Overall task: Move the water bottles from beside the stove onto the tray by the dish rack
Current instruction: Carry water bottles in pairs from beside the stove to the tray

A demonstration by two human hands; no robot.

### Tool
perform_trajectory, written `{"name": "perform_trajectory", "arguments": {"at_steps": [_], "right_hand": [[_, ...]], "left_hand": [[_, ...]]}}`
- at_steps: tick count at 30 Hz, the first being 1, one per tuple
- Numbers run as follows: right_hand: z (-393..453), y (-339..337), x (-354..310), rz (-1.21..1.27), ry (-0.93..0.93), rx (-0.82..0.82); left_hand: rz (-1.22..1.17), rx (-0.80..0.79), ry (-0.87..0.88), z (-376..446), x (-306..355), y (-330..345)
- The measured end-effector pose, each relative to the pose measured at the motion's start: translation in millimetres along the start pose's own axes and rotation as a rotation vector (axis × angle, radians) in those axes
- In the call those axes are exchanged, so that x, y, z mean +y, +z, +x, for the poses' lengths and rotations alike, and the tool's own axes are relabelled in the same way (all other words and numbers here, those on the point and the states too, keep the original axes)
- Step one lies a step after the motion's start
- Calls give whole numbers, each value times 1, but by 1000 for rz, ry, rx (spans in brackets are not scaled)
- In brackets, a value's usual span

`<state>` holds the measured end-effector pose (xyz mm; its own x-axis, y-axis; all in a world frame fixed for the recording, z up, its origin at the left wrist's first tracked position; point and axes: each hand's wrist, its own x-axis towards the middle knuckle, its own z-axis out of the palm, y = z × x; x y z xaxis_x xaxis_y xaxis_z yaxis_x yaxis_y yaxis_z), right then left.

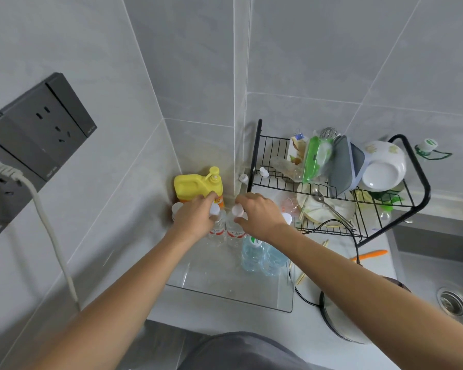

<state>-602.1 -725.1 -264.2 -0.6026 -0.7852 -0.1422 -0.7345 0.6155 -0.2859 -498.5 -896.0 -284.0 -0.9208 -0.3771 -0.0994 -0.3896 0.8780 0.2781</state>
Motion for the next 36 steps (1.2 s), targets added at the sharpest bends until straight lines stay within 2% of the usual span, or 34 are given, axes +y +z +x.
{"name": "perform_trajectory", "arguments": {"at_steps": [7,12,16,21,26,31,36], "right_hand": [[-44,-4,10,40,-21,247],[-90,-16,30,17,46,302],[-133,-29,53,-7,141,351],[-204,-45,78,-15,390,438],[-305,-47,95,-43,723,467],[-431,-37,101,-26,1051,564],[-572,-18,104,17,1334,696]], "left_hand": [[73,239,-10,-51,43,-17],[105,298,59,-78,86,-17],[134,304,181,-79,127,-20],[85,269,428,-69,186,-19],[51,154,671,-82,265,1],[20,84,1014,-141,373,29],[-5,-5,1309,-234,489,62]]}}
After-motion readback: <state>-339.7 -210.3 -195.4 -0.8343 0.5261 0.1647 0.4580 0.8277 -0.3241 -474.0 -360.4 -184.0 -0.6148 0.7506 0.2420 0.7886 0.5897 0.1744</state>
